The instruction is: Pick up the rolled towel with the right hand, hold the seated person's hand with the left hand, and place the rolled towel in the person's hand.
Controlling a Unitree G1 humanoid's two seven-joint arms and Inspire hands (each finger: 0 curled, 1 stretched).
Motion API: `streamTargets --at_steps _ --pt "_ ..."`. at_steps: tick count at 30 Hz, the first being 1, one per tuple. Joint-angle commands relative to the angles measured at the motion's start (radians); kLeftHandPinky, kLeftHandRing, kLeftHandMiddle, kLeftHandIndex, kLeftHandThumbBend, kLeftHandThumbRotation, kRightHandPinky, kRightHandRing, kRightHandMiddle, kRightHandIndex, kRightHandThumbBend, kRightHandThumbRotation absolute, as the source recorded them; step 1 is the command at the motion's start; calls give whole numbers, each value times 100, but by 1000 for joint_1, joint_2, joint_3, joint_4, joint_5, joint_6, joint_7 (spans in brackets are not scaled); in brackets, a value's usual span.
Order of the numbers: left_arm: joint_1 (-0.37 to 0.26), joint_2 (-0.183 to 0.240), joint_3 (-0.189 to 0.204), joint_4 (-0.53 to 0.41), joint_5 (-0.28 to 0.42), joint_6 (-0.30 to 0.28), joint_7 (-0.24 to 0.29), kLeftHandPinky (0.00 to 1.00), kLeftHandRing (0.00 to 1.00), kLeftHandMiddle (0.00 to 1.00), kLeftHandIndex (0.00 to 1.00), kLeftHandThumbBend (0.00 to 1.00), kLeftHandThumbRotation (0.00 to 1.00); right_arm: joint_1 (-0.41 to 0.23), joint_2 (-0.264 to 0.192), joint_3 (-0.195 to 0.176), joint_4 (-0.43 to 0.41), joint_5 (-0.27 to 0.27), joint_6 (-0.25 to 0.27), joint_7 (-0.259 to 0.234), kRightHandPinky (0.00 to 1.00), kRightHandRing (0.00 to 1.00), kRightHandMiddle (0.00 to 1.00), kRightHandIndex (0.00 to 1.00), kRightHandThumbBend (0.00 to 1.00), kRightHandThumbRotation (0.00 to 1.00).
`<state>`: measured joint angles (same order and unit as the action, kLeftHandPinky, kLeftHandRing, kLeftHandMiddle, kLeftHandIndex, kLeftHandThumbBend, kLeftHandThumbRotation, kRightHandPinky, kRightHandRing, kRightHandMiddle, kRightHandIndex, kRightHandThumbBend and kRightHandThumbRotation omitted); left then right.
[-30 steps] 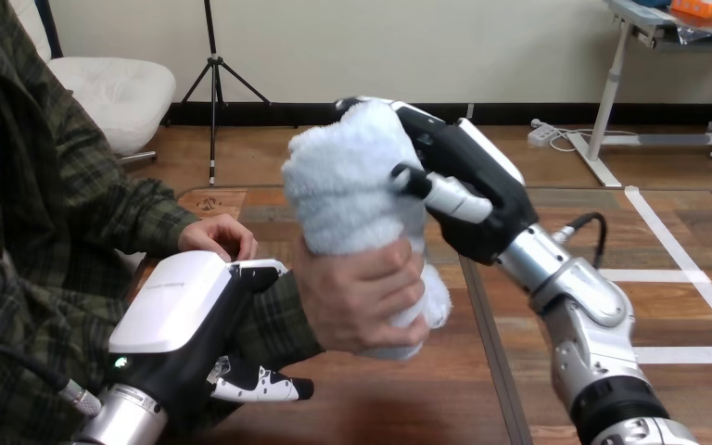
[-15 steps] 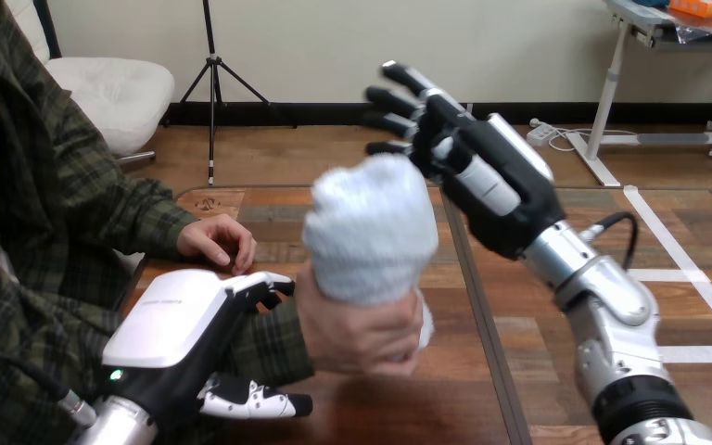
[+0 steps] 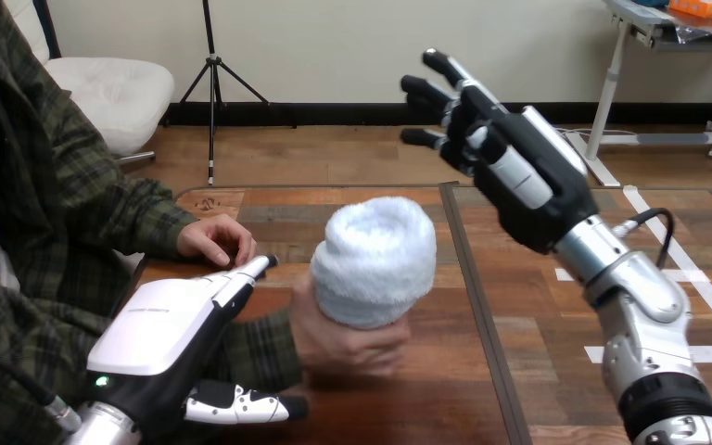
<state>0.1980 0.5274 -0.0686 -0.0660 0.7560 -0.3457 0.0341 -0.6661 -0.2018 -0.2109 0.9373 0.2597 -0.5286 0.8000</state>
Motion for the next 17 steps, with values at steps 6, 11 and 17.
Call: streamTargets --at_steps 6,11,17 --pt "-18 48 38 21 -24 -33 47 100 100 100 100 100 65 -10 -17 -19 -60 49 -22 23 88 98 93 99 100 69" --pt "-11 60 50 26 -33 -39 47 100 100 100 100 100 69 -1 -19 -19 -71 55 -23 24 88 98 93 98 100 69" --pt "-1 77 62 32 -30 -50 60 100 100 100 100 100 75 12 -22 -18 -83 60 -26 27 88 97 92 97 100 68"
